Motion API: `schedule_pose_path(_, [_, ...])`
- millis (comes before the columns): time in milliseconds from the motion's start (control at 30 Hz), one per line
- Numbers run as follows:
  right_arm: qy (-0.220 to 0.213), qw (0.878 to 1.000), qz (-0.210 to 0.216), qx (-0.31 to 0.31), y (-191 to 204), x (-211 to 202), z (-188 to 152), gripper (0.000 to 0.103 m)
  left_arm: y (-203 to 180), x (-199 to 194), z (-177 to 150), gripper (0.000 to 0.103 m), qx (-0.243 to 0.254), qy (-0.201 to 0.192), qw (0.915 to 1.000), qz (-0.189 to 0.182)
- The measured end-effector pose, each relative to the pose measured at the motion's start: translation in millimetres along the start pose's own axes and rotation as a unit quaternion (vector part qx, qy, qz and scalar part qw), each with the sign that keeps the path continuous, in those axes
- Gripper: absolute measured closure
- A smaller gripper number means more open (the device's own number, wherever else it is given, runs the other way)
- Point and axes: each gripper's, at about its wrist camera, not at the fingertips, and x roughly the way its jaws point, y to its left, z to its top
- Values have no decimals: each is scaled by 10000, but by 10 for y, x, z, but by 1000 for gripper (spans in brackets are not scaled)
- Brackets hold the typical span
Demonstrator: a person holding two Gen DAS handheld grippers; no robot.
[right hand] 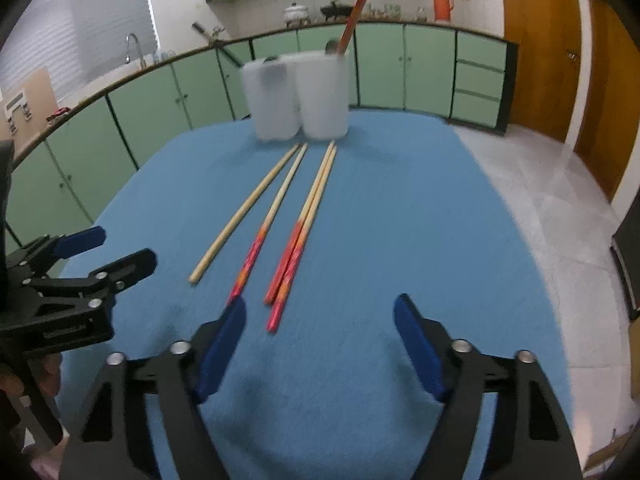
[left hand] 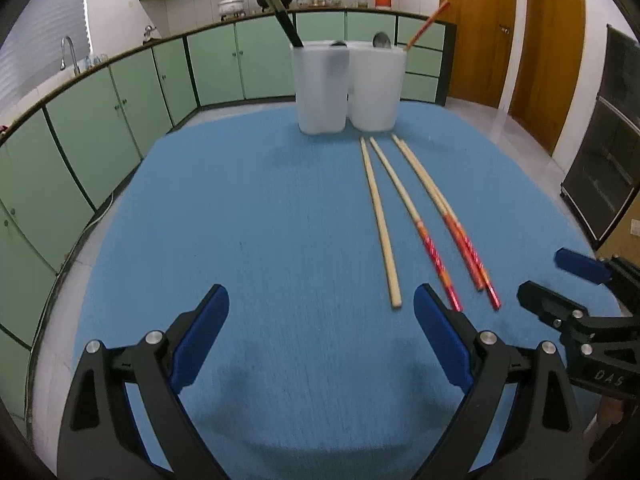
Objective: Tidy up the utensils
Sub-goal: 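Move both grippers back over the chopsticks left on the mat, then grasp a red-tipped chopstick with the right gripper while the left grasps a bamboo chopstick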
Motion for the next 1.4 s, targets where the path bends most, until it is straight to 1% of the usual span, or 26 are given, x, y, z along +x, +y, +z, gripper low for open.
schedule_pose_path(67, [63, 10000, 41, -27, 30, 39, -14, 44, -6, 15, -30, 12, 9, 37, 10000, 6])
schedule_pose_path(100, [86, 9999, 54, -59, 59, 55, -26, 46, 1, 21, -58, 12, 11, 57, 10000, 15])
schedule_pose_path(133, [109, 9999, 71, -90, 88, 69, -36, 51, -19, 35, -71, 12, 12, 74, 10000, 13])
schedule_pose_path(200, [138, 9998, 105, -129, 135, 90, -62, 55, -18, 41, -94, 12, 7, 106, 9999, -12])
schedule_pose_path(233, [152, 9997, 107, -142, 158, 106, -78, 60, -16, 44, -107, 12, 6, 116, 9999, -18])
schedule_pose_path(300, [202, 9996, 113, -166, 195, 138, -95, 66, -30, 65, -119, 12, 2, 140, 9999, -34])
schedule_pose_path(400, [229, 9996, 52, -163, 220, 171, -133, 70, -36, 83, -131, 12, -18, 150, 9999, -50])
schedule_pose_path(533, [172, 9998, -18, -123, 216, 200, -123, 78, -30, 95, -117, 12, -68, 147, 9998, -68])
schedule_pose_path(633, [122, 9998, -75, -127, 228, 213, -136, 80, -39, 100, -110, 12, -88, 138, 9998, -97])
schedule_pose_path(700, [66, 9997, -161, -197, 254, 231, -142, 86, -54, 104, -106, 12, -87, 140, 9998, -137])
schedule_pose_path(767, [19, 9990, -300, -331, 286, 232, -155, 97, -70, 103, -103, 12, -80, 136, 9997, -181])
schedule_pose_path(833, [25, 9990, -323, -319, 265, 229, -158, 97, -104, 109, -95, 14, -74, 135, 9996, -246])
schedule_pose_path(867, [35, 9992, -311, -254, 233, 227, -152, 97, -122, 116, -90, 16, -72, 141, 9995, -273])
schedule_pose_path(900, [36, 9992, -329, -216, 201, 224, -143, 97, -131, 125, -83, 23, -65, 155, 9994, -292])
schedule_pose_path(1000, [41, 9993, -361, -66, 99, 216, -124, 97, -176, 173, -72, 27, -60, 215, 9992, -337])
schedule_pose_path(1067, [39, 9993, -374, -1, 43, 210, -120, 98, -206, 203, -60, 31, -50, 227, 9991, -353])
schedule_pose_path(1200, [32, 9992, -381, 63, -35, 204, -112, 97, -273, 302, -59, 50, -61, 353, 9984, -443])
schedule_pose_path(1267, [20, 9993, -362, 93, -68, 197, -111, 97, -295, 315, -42, 52, -69, 335, 9985, -426])
schedule_pose_path(1300, [16, 9993, -357, 103, -77, 192, -116, 97, -297, 321, -30, 57, -73, 332, 9984, -456])
schedule_pose_path(1333, [12, 9993, -349, 113, -87, 192, -116, 97, -305, 327, -22, 64, -86, 332, 9983, -481])
schedule_pose_path(1367, [6, 9993, -342, 123, -99, 191, -117, 97, -312, 335, -17, 68, -104, 340, 9981, -497])
schedule_pose_path(1400, [0, 9994, -321, 132, -105, 190, -120, 97, -314, 341, -15, 74, -114, 340, 9980, -514])
